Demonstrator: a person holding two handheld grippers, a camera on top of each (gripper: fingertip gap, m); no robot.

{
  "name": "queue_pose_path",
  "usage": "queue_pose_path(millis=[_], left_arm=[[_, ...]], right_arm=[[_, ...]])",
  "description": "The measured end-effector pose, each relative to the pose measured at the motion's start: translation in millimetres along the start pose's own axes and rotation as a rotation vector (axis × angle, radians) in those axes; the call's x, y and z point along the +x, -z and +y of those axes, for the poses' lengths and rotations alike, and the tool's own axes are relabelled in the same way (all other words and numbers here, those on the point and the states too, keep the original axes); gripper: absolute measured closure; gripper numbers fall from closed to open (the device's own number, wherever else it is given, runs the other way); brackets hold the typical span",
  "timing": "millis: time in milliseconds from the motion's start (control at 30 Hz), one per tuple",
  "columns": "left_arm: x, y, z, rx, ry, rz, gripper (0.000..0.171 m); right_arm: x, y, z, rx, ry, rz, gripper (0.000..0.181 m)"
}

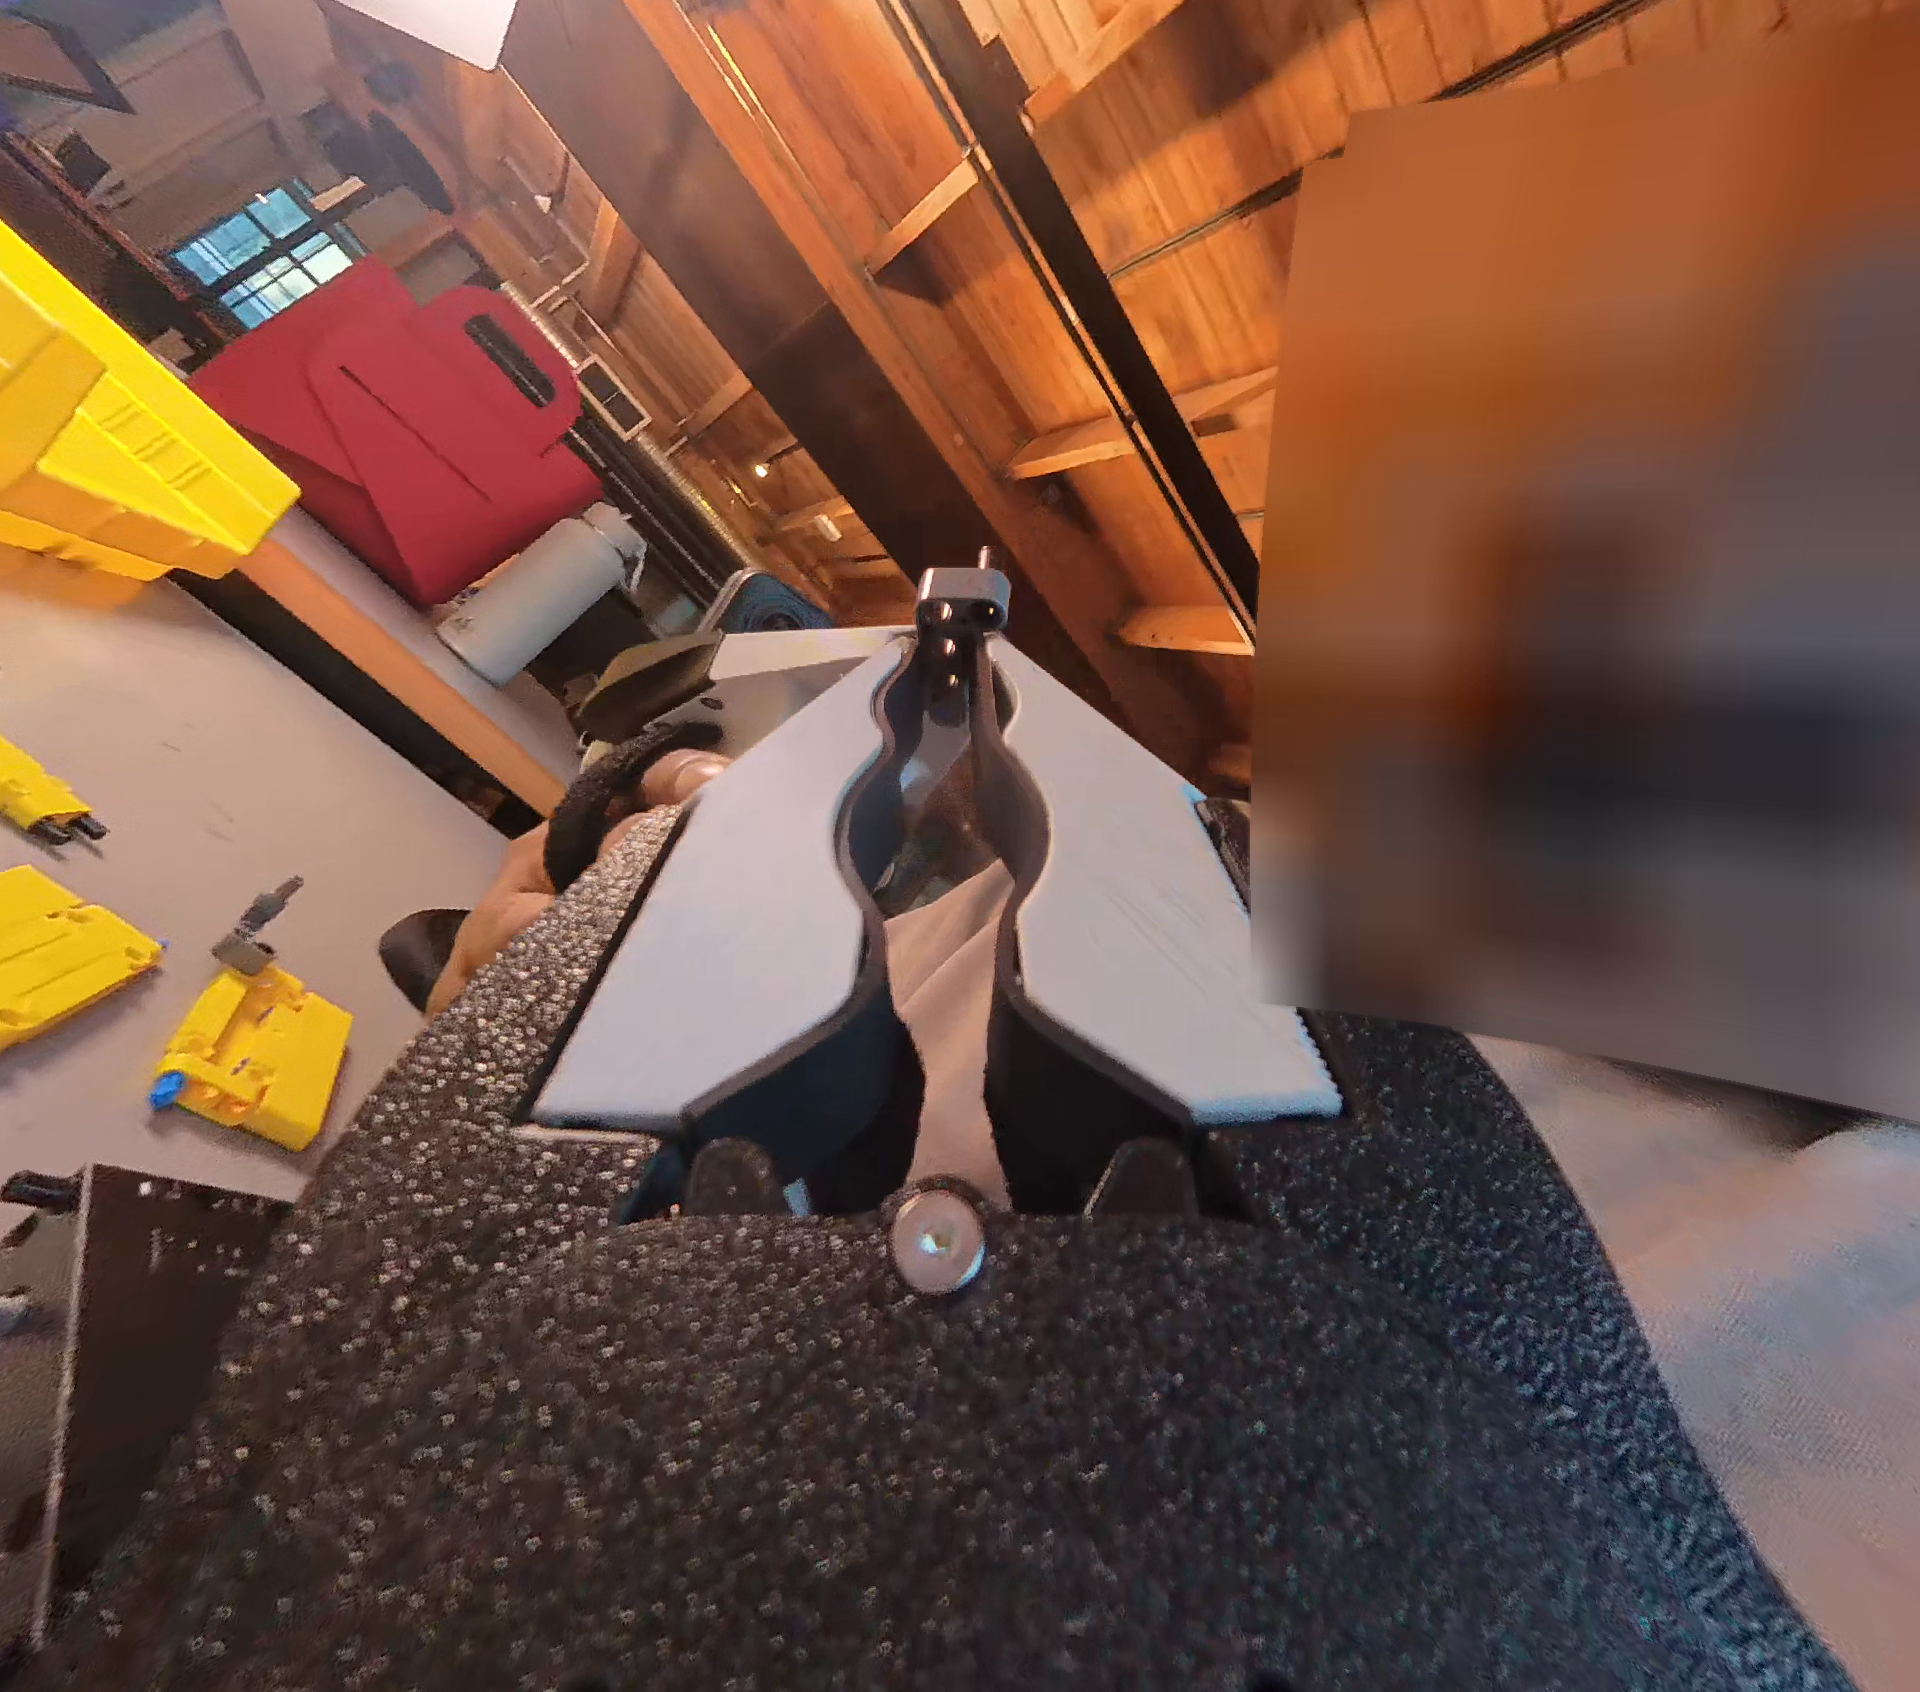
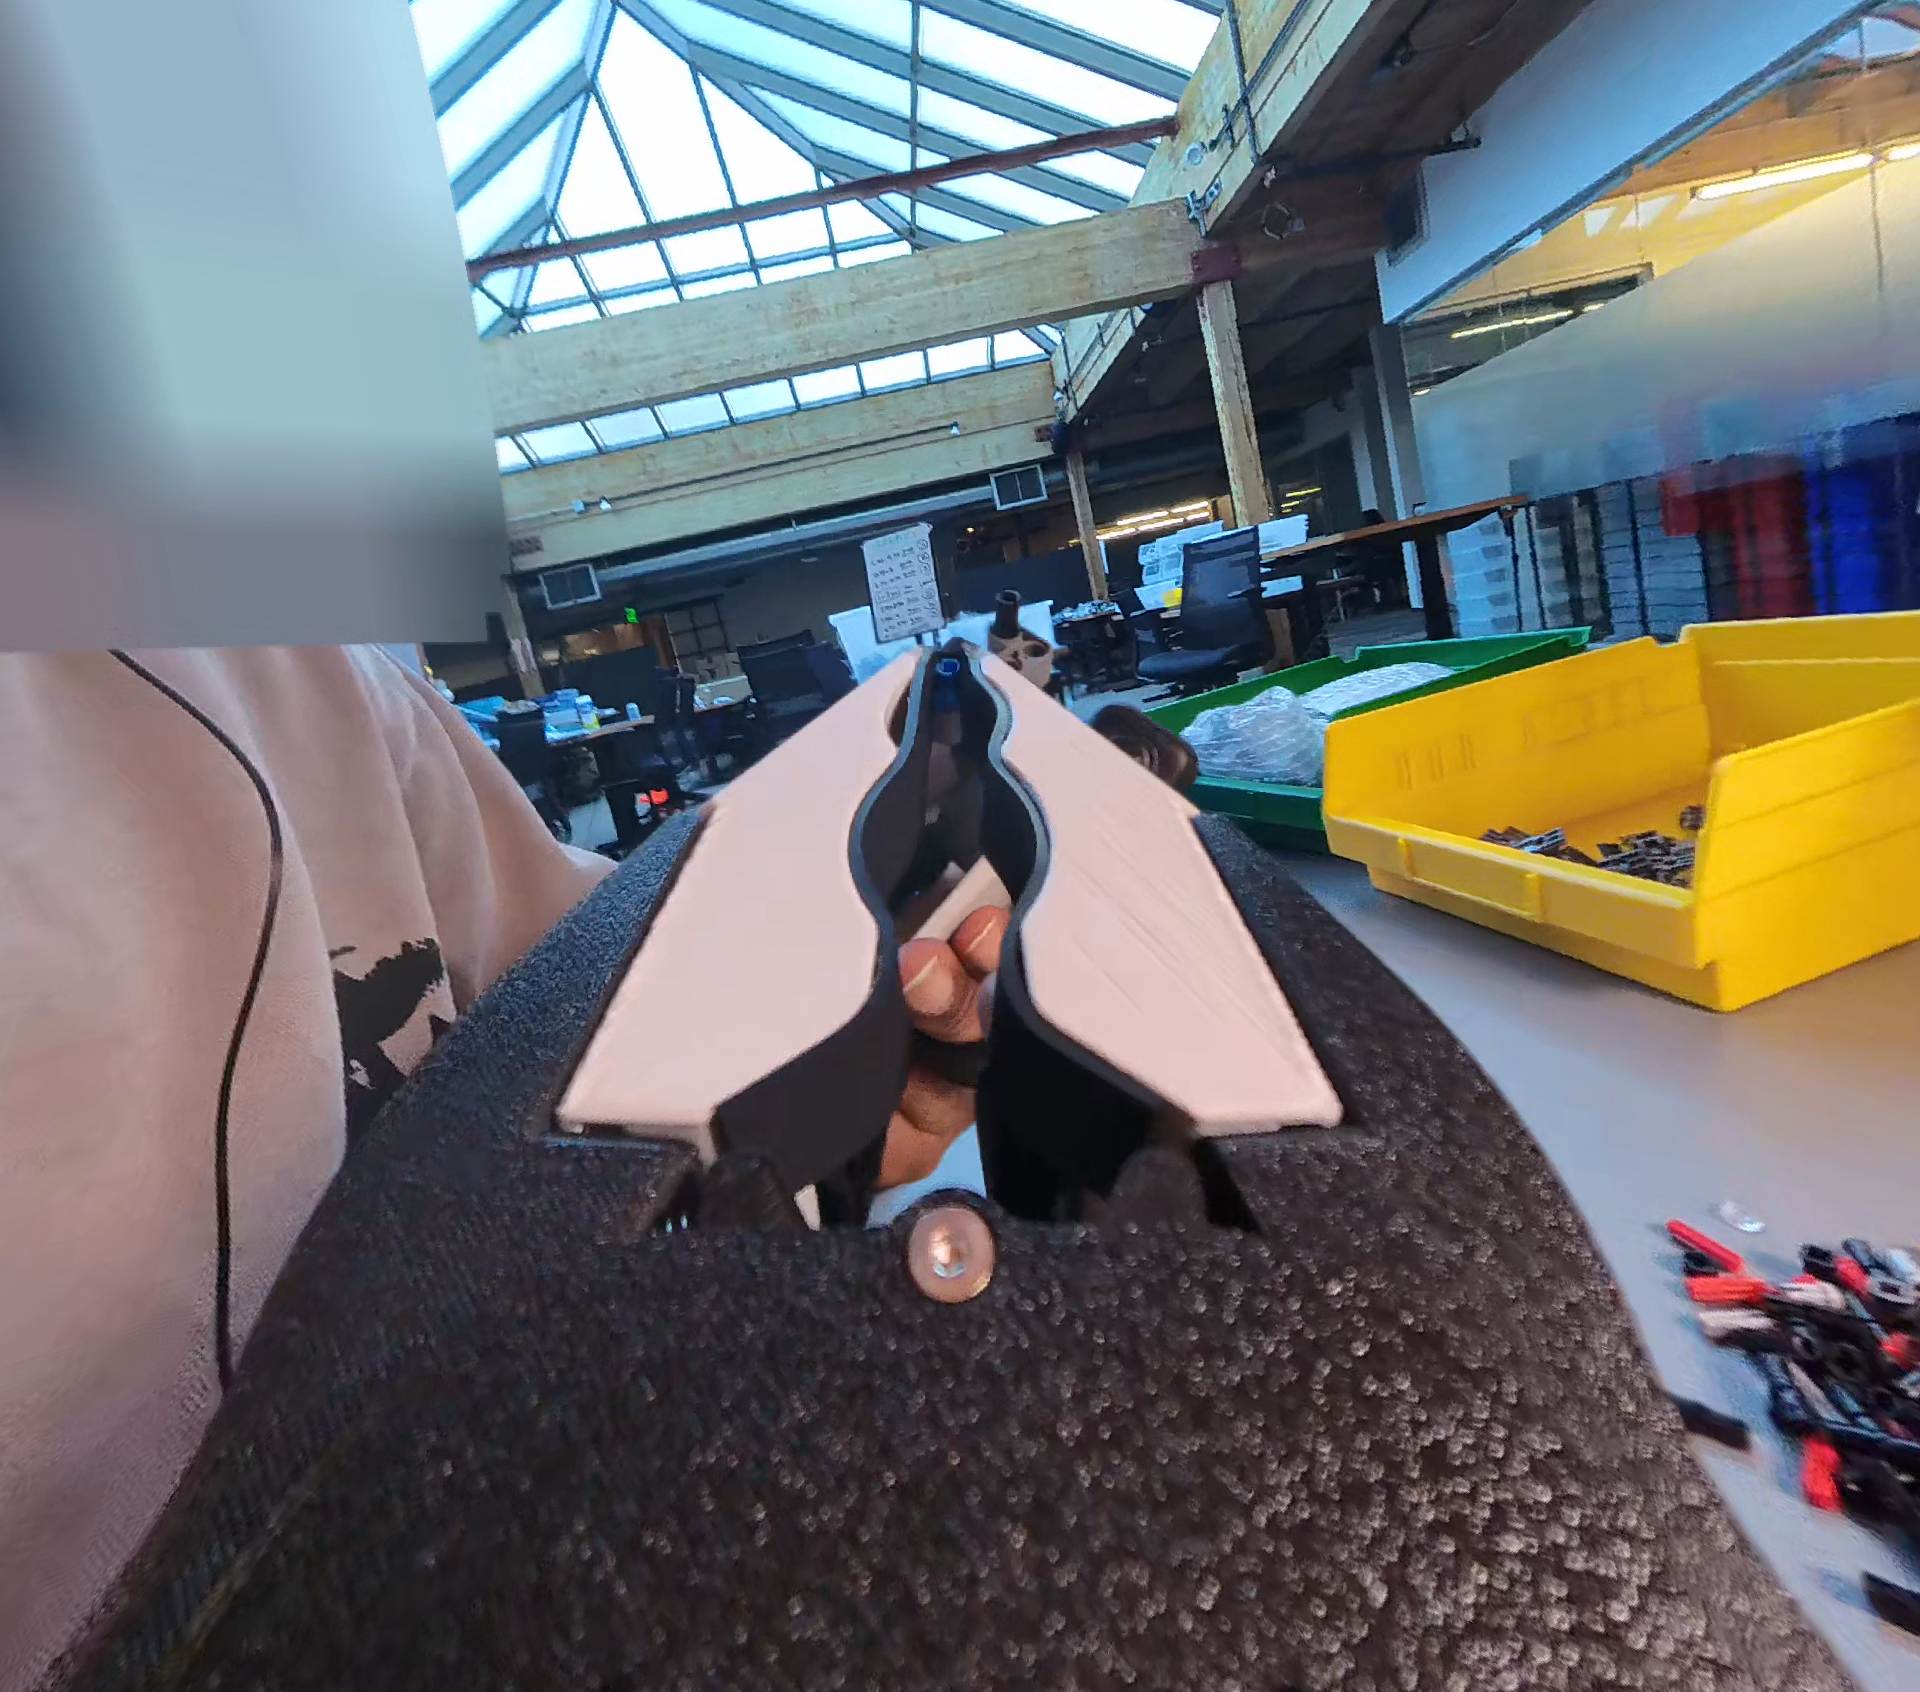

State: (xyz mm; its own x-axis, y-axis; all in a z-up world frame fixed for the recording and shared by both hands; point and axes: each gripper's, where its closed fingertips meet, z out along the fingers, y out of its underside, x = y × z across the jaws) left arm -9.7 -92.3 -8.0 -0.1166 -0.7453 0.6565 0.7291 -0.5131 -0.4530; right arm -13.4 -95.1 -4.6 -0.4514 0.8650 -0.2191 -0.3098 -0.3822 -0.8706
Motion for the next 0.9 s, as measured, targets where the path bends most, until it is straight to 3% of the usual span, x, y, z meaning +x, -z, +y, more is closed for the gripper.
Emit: queue_pose_path(millis=[33, 200, 233, 267, 300, 367, 600, 900], left_arm=[[-1.0, 0.0, -0.2, -0.016, -0.029, -0.017, 0.164], [-2.0, -0.2, -5.3, -0.06, -0.144, -0.072, 0.165], [-8.9, 4.1, -4.0, -0.086, -0.17, -0.122, 0.165], [-19.1, 14.8, -3.7, -0.087, -0.178, -0.177, 0.167], [-23.6, 25.3, -6.3, -0.053, -0.138, -0.191, 0.166], [-30.8, 34.6, -10.1, -0.061, -0.182, -0.246, 0.166], [-47.7, 33.9, -15.0, -0.184, -0.364, -0.388, 0.165], [-62.9, 65.9, -40.3, -0.215, -0.582, -0.637, 0.165]], right_arm=[[1.1, 0.4, -0.4, 0.01, -0.027, -0.001, 0.181], [8.0, -1.5, -6.7, 0.124, -0.193, -0.01, 0.181], [13.9, 1.9, -19.7, 0.217, -0.236, 0.002, 0.179], [28.0, 18.3, -54.1, 0.398, -0.338, -0.002, 0.18], [37.6, 33.3, -81.8, 0.477, -0.289, 0.018, 0.181], [28.4, 32.8, -97.2, 0.374, -0.069, 0.046, 0.18], [50.4, 37.3, -71.8, 0.236, -0.176, 0.094, 0.179], [98.2, 79.1, -85.7, -0.099, 0.03, 0.397, 0.178]])
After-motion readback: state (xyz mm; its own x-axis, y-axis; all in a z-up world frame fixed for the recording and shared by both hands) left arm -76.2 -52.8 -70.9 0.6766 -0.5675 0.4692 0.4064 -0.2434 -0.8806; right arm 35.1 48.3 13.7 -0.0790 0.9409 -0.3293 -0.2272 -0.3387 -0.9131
